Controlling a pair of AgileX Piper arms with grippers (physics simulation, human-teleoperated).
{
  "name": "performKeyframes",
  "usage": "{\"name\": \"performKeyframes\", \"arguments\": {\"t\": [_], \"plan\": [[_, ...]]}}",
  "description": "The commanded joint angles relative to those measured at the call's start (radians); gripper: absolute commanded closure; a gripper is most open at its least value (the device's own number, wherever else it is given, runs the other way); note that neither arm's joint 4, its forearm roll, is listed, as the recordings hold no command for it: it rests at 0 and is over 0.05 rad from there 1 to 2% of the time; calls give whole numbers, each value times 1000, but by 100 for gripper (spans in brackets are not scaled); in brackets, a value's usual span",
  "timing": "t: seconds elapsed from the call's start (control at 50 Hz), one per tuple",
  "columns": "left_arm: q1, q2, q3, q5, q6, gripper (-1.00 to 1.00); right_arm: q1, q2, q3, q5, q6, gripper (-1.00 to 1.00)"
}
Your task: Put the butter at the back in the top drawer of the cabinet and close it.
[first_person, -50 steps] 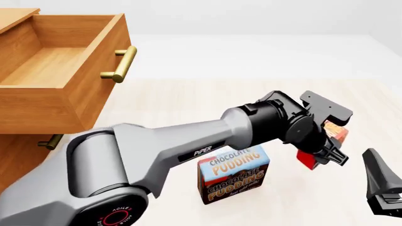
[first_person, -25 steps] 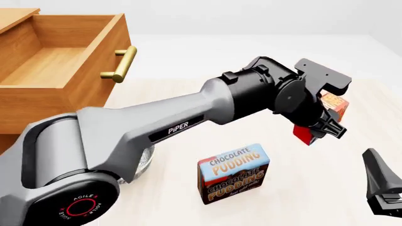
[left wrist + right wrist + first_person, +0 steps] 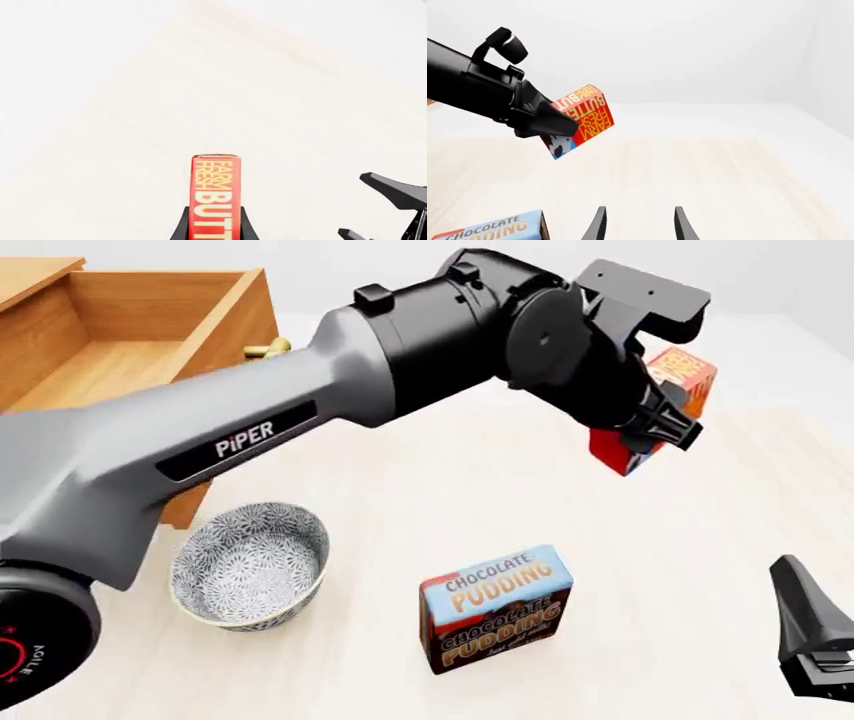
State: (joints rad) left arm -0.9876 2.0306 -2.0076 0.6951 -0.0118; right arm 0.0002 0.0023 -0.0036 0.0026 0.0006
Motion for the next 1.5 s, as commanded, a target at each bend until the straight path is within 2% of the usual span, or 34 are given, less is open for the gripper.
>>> {"name": "performKeyframes", "arguments": {"t": [0.02, 0.14, 0.48, 0.98, 1.26, 1.5], "plan": [[45, -120, 21, 17, 41, 100, 0, 0, 0, 0, 0, -100], [72, -157, 26, 37, 47, 100, 0, 0, 0, 0, 0, -100], [182, -312, 114, 69, 72, 100, 0, 0, 0, 0, 0, -100], [349, -426, 172, 103, 72, 100, 0, 0, 0, 0, 0, -100], [443, -515, 246, 107, 82, 100, 0, 0, 0, 0, 0, -100], [530, -635, 310, 152, 97, 100, 0, 0, 0, 0, 0, -100]]}}
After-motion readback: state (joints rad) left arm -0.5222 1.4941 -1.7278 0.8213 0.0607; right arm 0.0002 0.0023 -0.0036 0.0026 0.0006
